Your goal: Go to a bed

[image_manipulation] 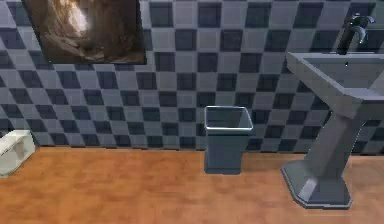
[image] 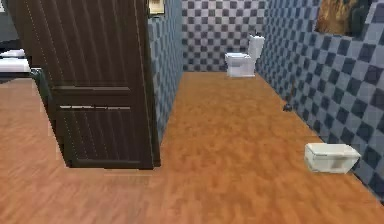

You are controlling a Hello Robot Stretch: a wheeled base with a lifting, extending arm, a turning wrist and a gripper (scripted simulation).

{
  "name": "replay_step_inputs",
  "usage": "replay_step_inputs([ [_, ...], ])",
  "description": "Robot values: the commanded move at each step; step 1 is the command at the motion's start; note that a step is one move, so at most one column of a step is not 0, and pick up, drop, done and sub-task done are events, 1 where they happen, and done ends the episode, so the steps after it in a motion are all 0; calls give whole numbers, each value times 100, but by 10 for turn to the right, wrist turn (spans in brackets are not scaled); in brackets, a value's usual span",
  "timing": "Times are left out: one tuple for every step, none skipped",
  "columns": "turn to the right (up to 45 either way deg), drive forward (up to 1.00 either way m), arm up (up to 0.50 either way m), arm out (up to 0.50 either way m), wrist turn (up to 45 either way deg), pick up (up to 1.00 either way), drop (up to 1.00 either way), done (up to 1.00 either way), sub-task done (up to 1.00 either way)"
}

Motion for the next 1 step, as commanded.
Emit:
replay_step_inputs([
  [-420,0,0,0,0,0,0,0,0],
])
